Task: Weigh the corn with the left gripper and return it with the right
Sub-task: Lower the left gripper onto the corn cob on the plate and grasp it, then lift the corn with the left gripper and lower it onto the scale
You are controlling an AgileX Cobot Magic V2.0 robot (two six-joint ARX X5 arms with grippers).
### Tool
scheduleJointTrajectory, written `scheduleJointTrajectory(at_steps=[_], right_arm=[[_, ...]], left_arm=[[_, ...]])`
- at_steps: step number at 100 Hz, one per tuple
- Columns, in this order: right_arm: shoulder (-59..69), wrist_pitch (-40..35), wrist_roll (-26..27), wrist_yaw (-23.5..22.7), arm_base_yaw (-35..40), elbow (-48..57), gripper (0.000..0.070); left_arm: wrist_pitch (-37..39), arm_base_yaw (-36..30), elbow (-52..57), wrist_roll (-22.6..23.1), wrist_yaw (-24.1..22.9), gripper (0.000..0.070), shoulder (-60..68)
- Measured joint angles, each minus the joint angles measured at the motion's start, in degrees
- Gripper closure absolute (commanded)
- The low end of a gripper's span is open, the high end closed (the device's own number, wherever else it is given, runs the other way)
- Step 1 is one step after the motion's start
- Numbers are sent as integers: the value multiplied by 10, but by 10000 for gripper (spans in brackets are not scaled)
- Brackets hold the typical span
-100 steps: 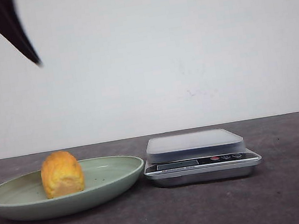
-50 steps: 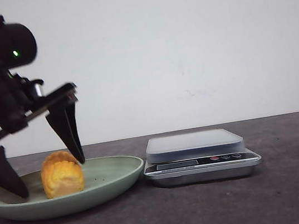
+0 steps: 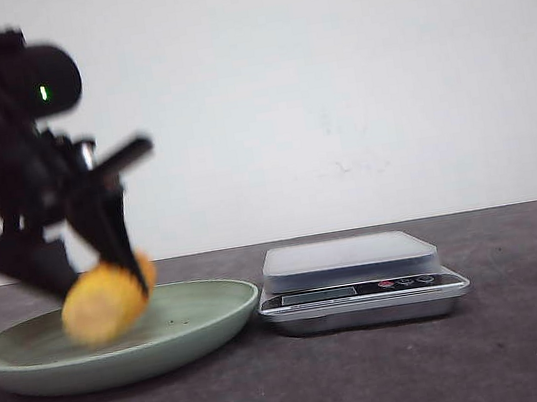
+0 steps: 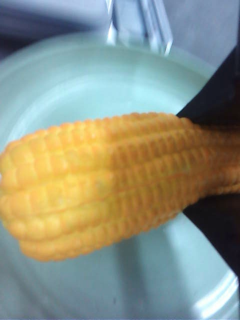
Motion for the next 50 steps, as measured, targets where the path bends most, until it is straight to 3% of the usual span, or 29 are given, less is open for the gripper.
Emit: scheduleJointTrajectory(at_steps=[26, 50], right_arm=[[0, -6, -10, 0, 26, 0, 0], [0, -6, -24, 2, 48, 0, 0]], left_arm=[[24, -26, 135, 1, 18, 693, -158], [89, -57, 272, 2, 6, 693, -200]])
